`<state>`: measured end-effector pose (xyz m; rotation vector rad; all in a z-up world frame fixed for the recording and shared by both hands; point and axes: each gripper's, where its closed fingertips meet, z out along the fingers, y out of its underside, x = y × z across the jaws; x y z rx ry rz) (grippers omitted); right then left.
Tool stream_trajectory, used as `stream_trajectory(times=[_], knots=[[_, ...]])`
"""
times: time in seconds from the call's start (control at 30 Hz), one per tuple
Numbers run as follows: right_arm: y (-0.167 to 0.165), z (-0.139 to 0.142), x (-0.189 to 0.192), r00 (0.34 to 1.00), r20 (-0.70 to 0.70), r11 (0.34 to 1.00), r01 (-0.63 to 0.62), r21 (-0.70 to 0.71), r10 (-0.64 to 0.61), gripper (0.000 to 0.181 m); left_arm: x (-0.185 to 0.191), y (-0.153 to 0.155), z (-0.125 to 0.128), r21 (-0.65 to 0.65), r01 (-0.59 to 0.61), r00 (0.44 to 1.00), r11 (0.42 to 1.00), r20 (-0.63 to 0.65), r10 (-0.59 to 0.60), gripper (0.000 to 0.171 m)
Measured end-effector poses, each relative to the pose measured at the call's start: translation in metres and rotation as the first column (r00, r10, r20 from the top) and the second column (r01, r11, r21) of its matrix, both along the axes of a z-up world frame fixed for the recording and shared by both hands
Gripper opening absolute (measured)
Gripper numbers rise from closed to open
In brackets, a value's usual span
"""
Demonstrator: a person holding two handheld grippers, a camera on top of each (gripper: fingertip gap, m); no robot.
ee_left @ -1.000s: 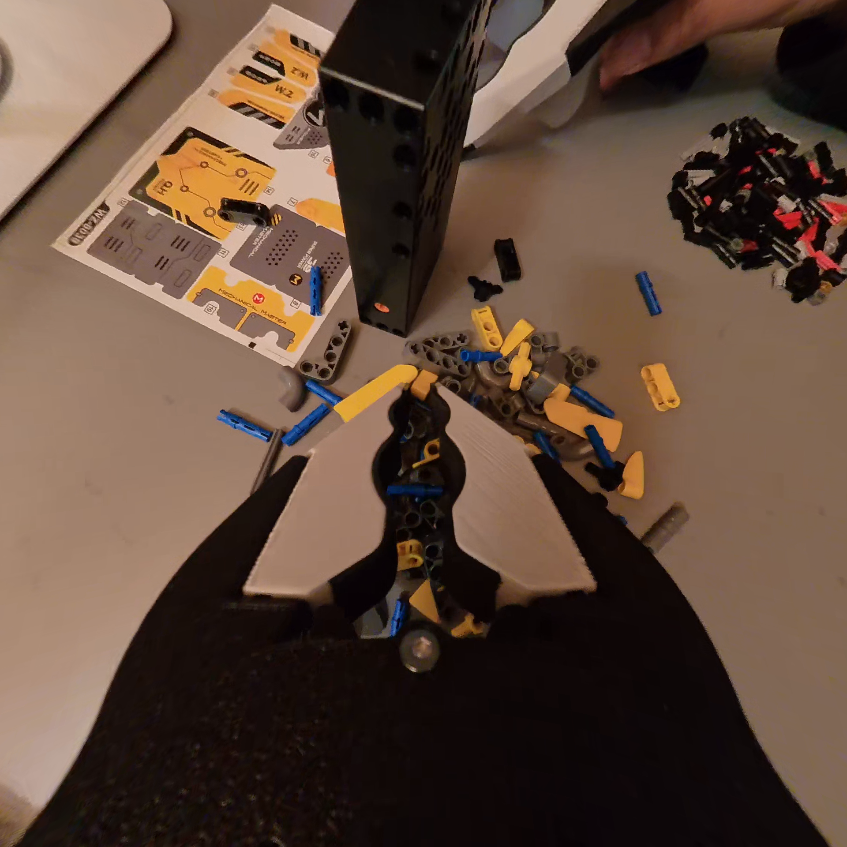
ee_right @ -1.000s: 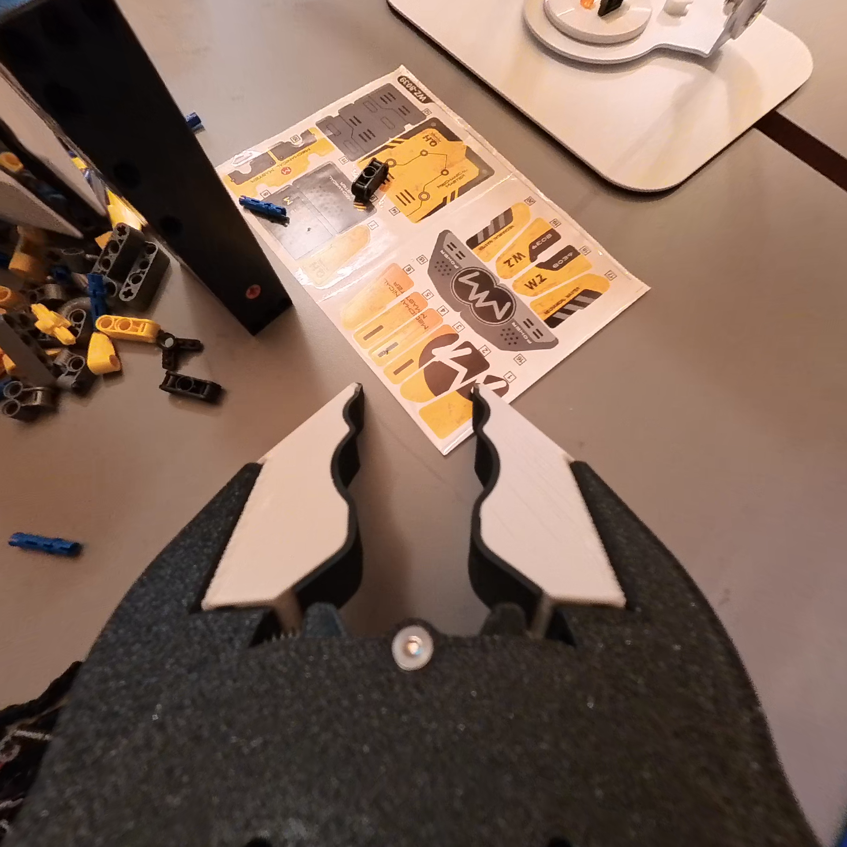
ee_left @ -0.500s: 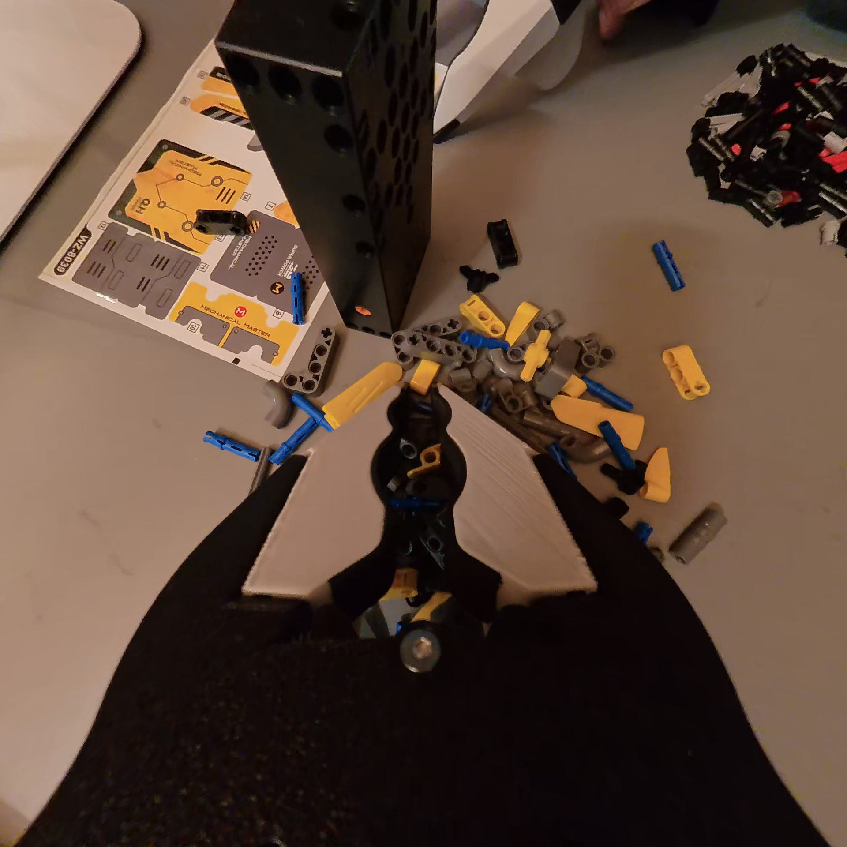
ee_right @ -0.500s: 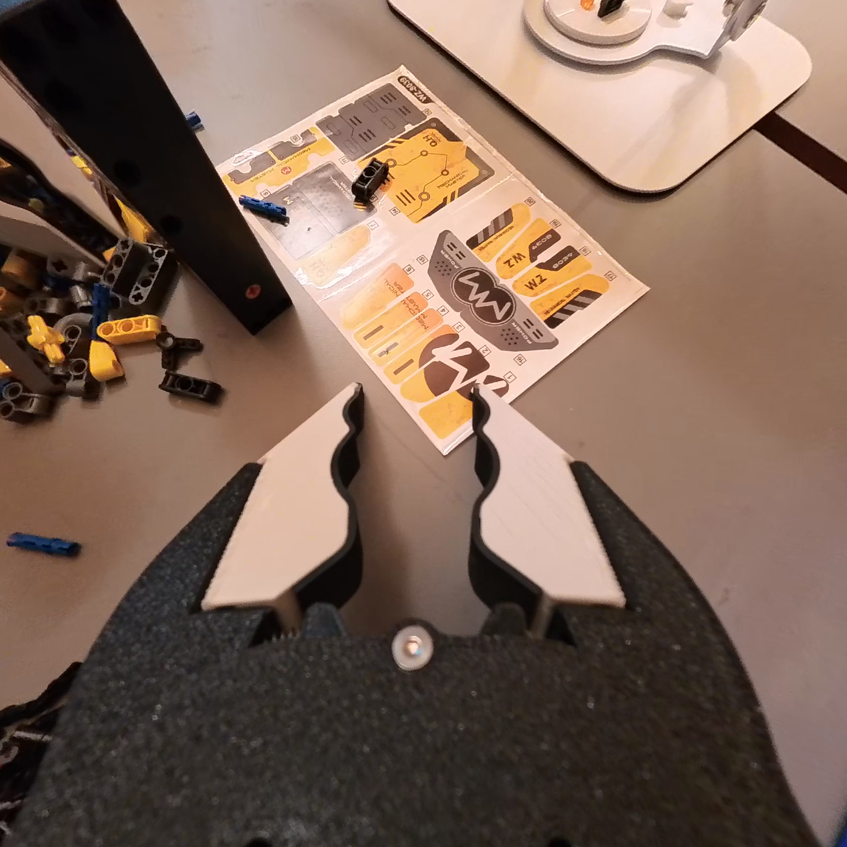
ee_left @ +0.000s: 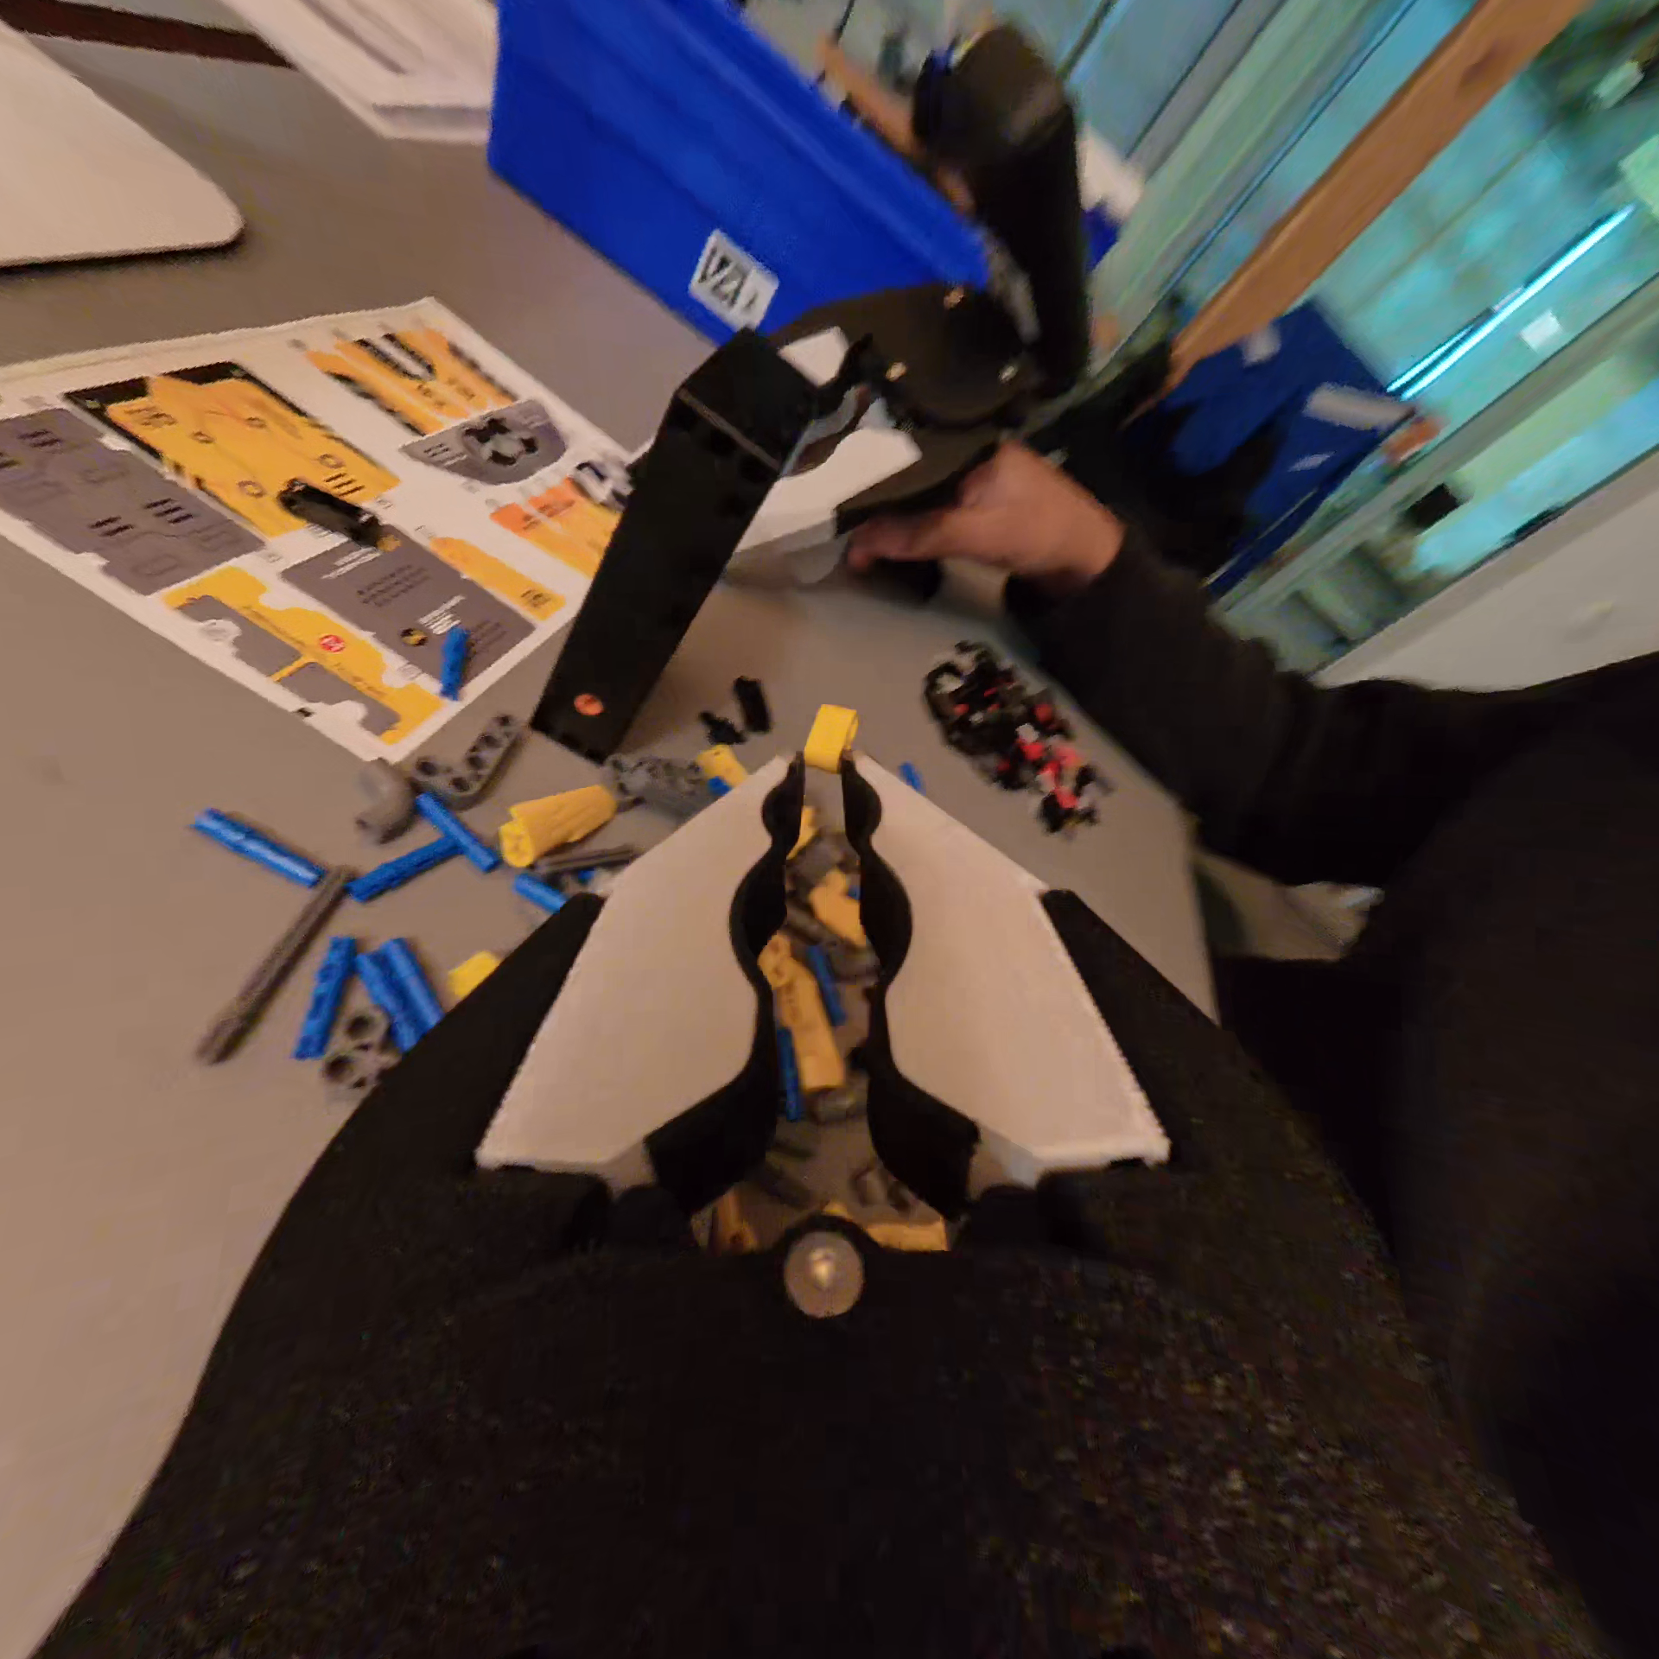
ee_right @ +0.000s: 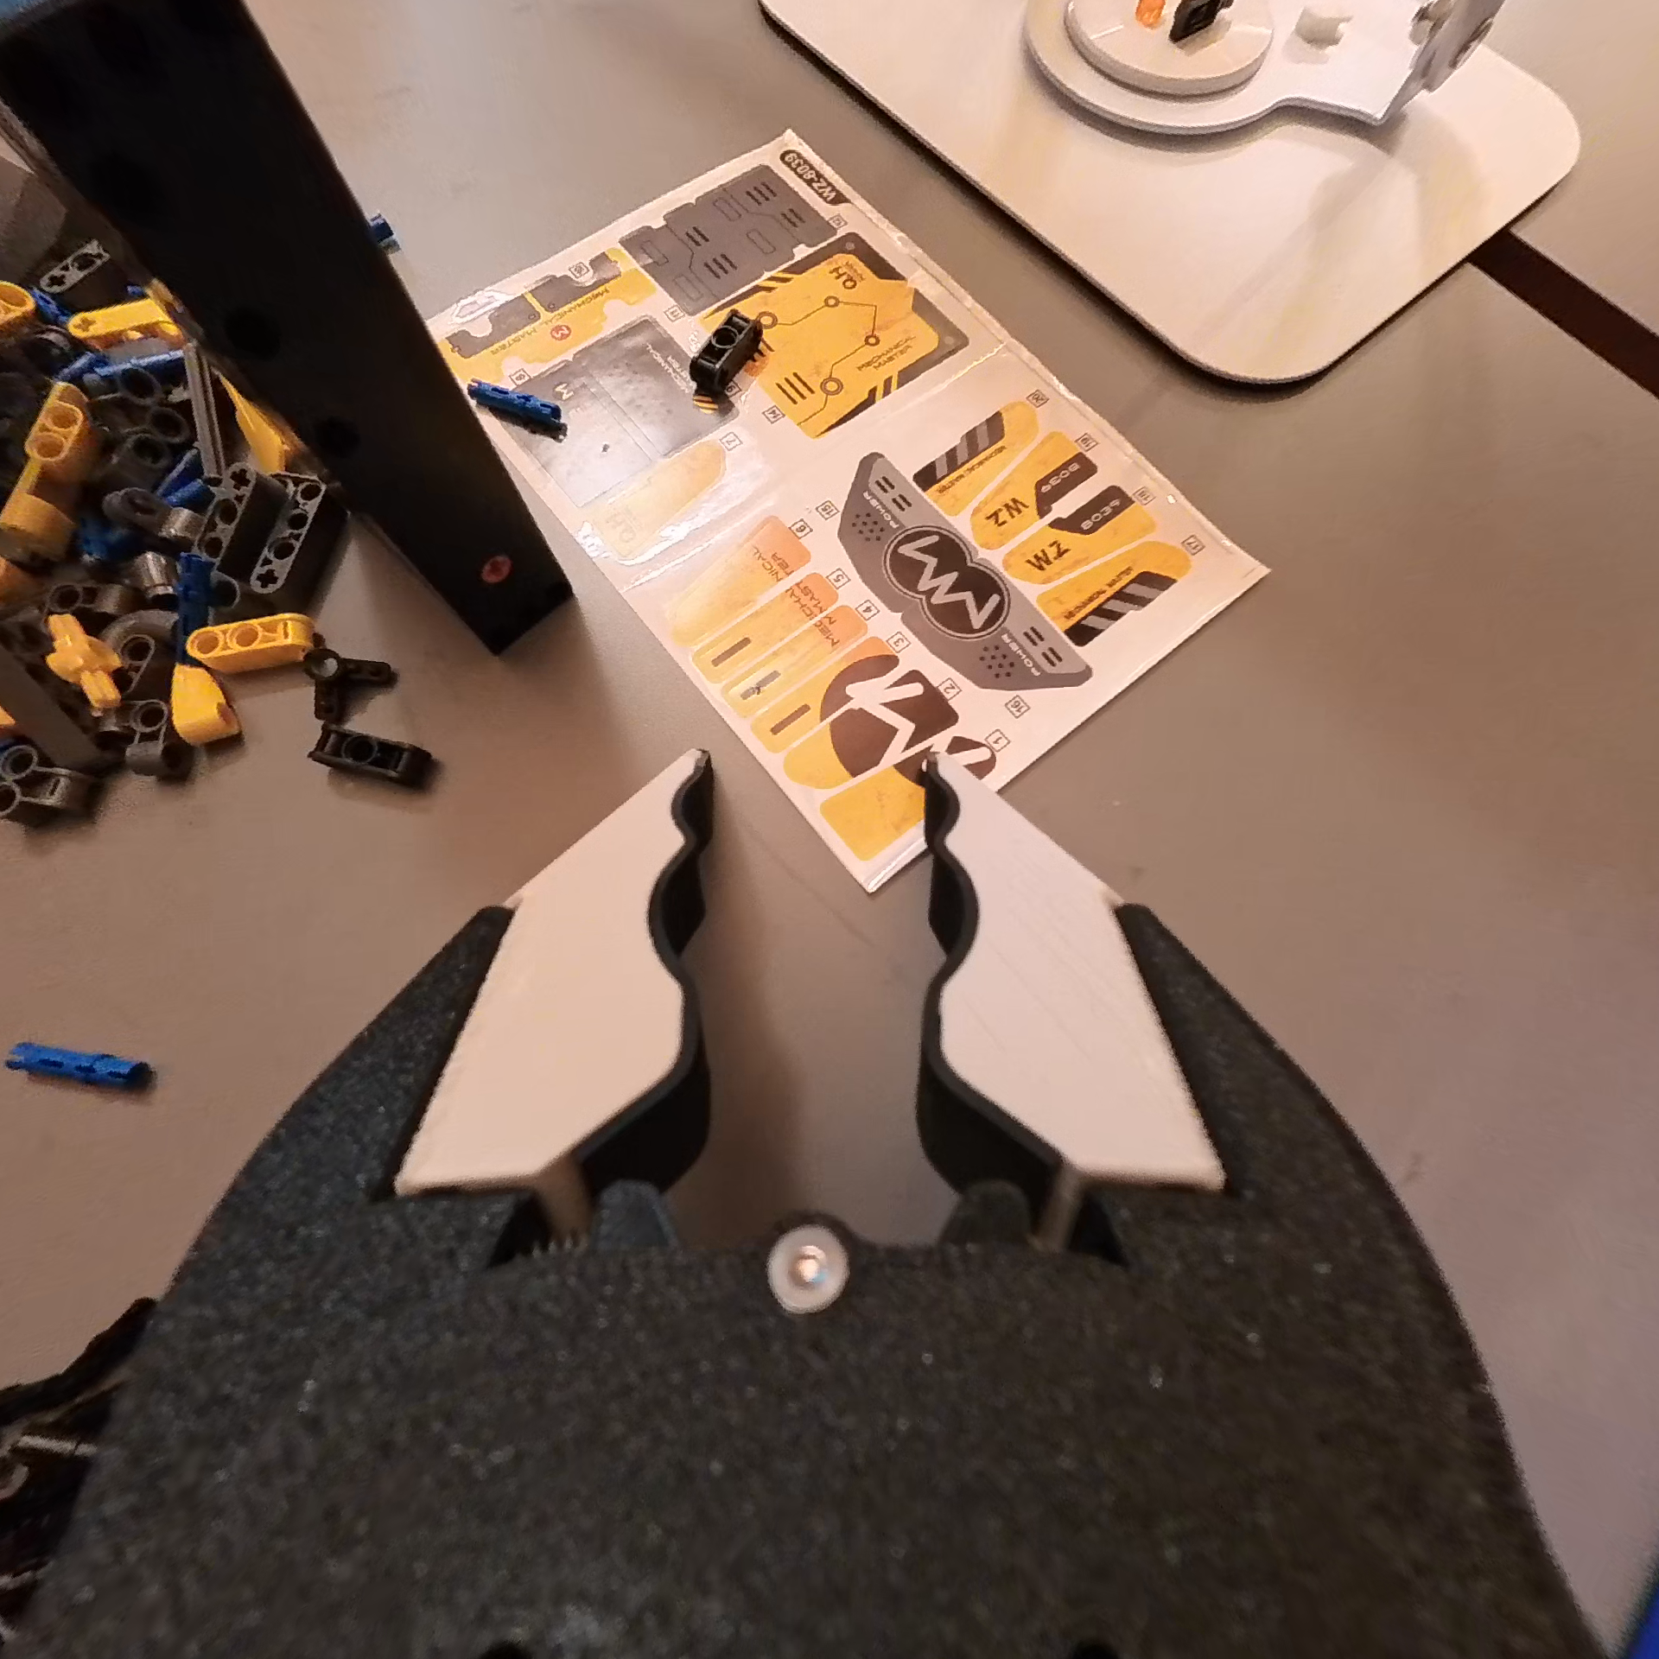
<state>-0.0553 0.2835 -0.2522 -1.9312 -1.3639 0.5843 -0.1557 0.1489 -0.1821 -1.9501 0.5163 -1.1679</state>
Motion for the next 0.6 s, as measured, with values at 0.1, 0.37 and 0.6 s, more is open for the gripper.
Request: stream_trajectory(times=[0.1, 0.37, 0.6], knots=[[0.0, 0.0, 0.0, 1.0, 0.0, 1.0, 0.0, 0.002, 0.0, 0.047, 0.005, -0.007, 0.021, -0.018, 0.039, 0.984, 0.999, 0.177, -0.035, 0.007], [0.002, 0.002, 0.004, 0.998, 0.04, 0.999, 0.038, 0.028, -0.039, 0.047, 0.011, -0.015, 0.042, -0.059, 0.11, 0.919, 0.992, 0.387, -0.079, 0.007], [-0.06, 0.116, -0.02, 0.895, -0.322, 0.904, -0.169, 0.393, 0.307, 0.047, 0.015, -0.01, 0.026, 0.073, 0.017, 0.991, 0.997, 0.131, -0.026, 0.007]])
